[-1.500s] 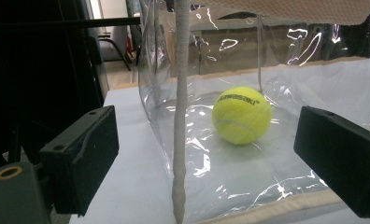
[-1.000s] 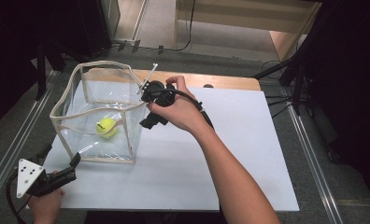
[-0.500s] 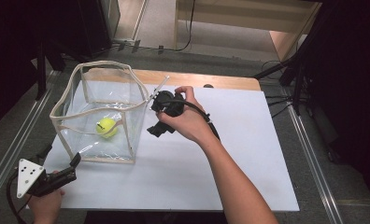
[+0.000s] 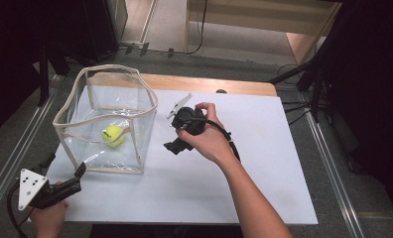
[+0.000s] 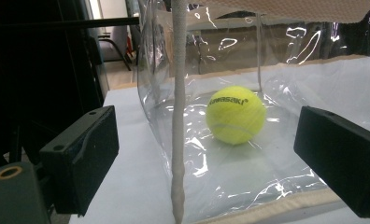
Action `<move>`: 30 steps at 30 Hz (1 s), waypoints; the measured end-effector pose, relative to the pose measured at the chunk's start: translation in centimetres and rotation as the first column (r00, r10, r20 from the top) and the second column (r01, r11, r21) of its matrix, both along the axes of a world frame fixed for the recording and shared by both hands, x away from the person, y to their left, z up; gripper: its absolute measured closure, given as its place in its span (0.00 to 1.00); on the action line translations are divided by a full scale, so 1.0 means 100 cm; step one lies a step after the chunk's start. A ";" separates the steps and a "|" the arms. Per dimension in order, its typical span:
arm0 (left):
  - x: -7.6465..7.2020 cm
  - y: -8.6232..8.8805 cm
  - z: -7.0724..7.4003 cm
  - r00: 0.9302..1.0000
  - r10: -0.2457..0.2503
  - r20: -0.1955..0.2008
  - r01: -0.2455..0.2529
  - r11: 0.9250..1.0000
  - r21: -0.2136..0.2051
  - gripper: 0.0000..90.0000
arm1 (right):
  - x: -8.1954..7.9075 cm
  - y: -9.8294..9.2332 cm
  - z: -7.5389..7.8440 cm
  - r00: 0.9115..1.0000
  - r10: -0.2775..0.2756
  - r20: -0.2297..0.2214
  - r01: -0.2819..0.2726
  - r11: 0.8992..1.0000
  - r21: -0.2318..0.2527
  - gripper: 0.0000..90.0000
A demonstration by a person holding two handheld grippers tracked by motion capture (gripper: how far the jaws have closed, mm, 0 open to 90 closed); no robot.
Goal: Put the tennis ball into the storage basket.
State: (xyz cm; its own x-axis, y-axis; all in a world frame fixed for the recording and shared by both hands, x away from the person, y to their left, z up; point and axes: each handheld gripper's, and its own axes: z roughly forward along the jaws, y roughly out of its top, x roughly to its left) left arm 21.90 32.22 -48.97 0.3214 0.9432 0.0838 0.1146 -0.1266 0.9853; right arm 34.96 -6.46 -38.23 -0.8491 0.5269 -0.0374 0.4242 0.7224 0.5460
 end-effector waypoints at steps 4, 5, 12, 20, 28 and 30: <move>0.000 0.000 0.000 1.000 0.000 -0.001 0.000 1.000 0.004 0.08 | -0.005 -0.007 -0.009 1.000 0.000 0.016 0.000 1.000 0.010 0.00; 0.000 0.000 0.000 1.000 0.000 -0.001 0.000 1.000 0.004 0.08 | -0.005 -0.010 -0.010 1.000 0.000 0.015 -0.001 1.000 0.022 0.00; 0.000 0.000 0.000 1.000 0.000 -0.002 0.000 1.000 0.003 0.08 | -0.016 -0.026 -0.025 0.999 -0.032 0.029 0.031 0.998 0.056 0.00; 0.000 -0.001 0.000 1.000 0.001 0.000 -0.001 1.000 0.014 0.08 | -0.027 -0.050 -0.037 0.996 -0.083 0.041 0.079 0.992 0.094 0.00; 0.000 -0.001 0.000 1.000 0.001 -0.001 -0.001 1.000 0.017 0.08 | -0.040 -0.076 -0.048 0.988 -0.140 0.065 0.129 0.981 0.147 0.00; 0.000 -0.001 0.000 1.000 0.000 -0.001 0.000 1.000 0.017 0.08 | -0.044 -0.083 -0.051 0.984 -0.161 0.073 0.147 0.976 0.160 0.00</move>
State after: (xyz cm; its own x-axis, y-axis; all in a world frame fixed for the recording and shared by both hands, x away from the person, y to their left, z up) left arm 21.86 32.13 -48.99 0.3211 0.9418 0.0991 0.1156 -0.1429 0.9830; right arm 30.56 -14.75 -43.32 -0.7545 0.6562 -0.0146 0.4708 0.5566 0.6845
